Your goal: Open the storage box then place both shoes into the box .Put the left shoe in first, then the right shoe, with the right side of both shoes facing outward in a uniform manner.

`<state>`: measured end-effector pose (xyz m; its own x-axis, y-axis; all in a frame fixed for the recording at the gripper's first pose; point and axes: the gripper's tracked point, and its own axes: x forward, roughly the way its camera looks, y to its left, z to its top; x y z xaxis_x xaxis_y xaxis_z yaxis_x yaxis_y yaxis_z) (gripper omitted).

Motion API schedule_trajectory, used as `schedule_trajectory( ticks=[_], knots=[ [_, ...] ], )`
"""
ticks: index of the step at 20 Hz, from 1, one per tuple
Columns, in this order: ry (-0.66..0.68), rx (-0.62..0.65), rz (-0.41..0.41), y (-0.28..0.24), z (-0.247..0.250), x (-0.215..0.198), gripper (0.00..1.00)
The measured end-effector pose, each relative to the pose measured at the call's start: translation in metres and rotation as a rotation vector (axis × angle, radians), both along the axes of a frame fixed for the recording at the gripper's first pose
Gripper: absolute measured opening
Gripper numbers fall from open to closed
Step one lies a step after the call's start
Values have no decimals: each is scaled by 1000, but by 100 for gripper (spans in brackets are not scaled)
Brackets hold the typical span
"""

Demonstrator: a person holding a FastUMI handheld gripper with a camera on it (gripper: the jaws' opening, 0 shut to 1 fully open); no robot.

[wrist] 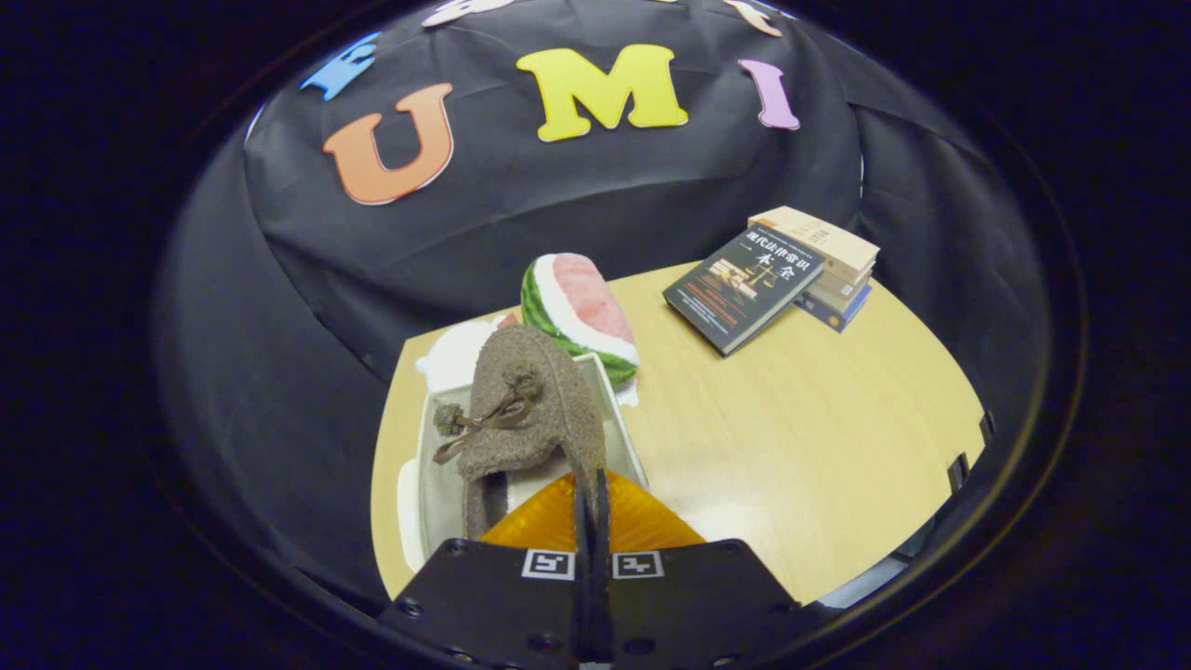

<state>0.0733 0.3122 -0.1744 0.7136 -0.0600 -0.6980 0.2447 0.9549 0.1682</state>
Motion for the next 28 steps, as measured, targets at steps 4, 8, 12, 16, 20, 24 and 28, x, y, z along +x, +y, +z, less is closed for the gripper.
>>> schedule_trajectory(
  ticks=[4, 8, 12, 16, 20, 24, 28],
  knots=[
    [8, -101, 2, 7, -21, 1, 0],
    [37, -178, -25, 4, -43, -1, 0],
    [57, -238, -35, 5, -57, -2, 0],
    [55, -259, -35, 3, -62, -1, 2],
    [-15, -296, -19, 0, -40, 3, 9],
    [-78, -261, 10, 0, -19, 1, 13],
    [-133, -217, 28, -10, 6, -11, 31]
  ],
)
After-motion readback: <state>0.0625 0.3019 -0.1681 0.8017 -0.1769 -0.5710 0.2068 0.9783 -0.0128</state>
